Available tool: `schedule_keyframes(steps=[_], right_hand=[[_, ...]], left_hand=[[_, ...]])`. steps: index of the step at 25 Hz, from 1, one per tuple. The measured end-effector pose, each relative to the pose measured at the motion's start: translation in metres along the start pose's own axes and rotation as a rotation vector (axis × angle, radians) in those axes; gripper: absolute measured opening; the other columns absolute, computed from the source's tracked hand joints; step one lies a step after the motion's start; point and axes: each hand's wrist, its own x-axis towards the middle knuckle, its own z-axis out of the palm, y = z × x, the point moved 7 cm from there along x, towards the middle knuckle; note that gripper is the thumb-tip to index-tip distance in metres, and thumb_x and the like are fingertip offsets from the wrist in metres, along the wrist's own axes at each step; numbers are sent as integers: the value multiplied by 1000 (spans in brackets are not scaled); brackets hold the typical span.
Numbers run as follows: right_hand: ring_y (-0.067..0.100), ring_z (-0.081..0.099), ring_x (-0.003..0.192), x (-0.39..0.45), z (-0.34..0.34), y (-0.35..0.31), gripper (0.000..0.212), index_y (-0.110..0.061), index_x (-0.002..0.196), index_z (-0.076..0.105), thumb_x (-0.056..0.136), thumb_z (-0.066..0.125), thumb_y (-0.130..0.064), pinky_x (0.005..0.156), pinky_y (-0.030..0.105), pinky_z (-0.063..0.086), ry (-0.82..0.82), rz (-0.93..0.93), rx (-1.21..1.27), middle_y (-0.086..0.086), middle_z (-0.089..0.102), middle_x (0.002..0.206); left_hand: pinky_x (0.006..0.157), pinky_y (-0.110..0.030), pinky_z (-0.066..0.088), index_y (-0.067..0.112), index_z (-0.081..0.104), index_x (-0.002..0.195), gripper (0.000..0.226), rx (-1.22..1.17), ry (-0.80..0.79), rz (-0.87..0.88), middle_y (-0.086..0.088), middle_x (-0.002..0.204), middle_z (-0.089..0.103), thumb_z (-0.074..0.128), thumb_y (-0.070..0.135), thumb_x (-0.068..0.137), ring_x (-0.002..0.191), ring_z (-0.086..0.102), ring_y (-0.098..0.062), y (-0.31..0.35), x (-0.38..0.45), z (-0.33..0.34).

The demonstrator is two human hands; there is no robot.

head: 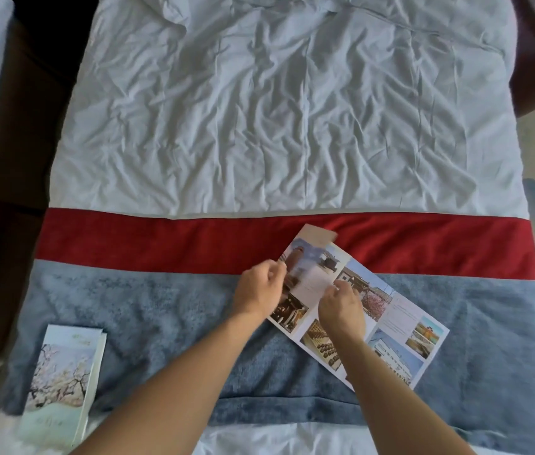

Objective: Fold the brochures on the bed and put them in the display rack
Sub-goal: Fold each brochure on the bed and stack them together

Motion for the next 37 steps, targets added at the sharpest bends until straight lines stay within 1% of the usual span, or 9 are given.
schedule_keyframes(steps=[3,9,14,18,22,26,30,35,37], right_hand=[[34,54,107,-4,-14,9,30,0,106,58,97,31,-9,92,40,43,55,-24,22,19,62,119],[28,51,117,1,-30,39,41,-12,127,57,102,34,-36,101,43,41,69,43,138,11,58,129],[25,52,118,2,-26,56,44,-15,134,53,100,41,-41,100,42,40,2,77,194,8,56,132],[24,54,115,0,-23,44,44,-17,132,54,98,44,-43,99,40,41,3,43,219,7,57,131],[25,54,113,-3,-21,27,43,-18,133,52,98,45,-42,98,43,46,45,16,201,8,54,131],[32,40,131,-9,-17,28,56,-12,145,38,97,49,-40,105,50,39,114,78,115,12,41,146],[36,33,137,-6,-16,47,69,-8,153,22,98,49,-39,113,49,29,65,213,216,18,30,155],[35,25,143,-2,-25,68,70,-11,153,23,98,47,-46,113,55,26,154,335,222,15,25,158],[39,35,137,2,-28,91,66,-11,151,30,98,43,-48,110,56,32,145,428,279,18,34,153]], left_hand=[[81,-39,55,27,68,99,14,18,-93,-20,5,101,68,60,35,90,94,65,-17,-4,-5,30],[107,-43,41,12,46,143,64,232,-135,-222,-15,138,51,66,35,87,129,47,-35,-29,40,36],[68,-33,45,24,62,100,8,78,-125,-211,-1,104,68,58,25,93,87,61,-20,-27,36,45],[64,-35,47,20,58,83,13,-51,-43,-274,-1,85,67,49,15,91,78,62,-23,-35,28,31],[59,-32,38,24,52,86,14,5,286,-403,4,80,55,40,17,91,68,51,-20,-56,26,-31],[52,-29,34,25,54,87,15,-17,401,-435,7,77,52,41,18,89,63,48,-12,-65,25,-66],[55,-29,38,23,58,83,12,-115,287,-386,4,80,59,48,20,88,69,55,-17,-48,22,-41],[56,-26,41,23,64,82,10,-202,59,-253,7,81,67,59,27,89,74,63,-13,-13,11,13],[58,-27,45,22,64,82,10,-216,-30,-222,5,81,69,62,29,89,76,65,-14,-5,5,32]])
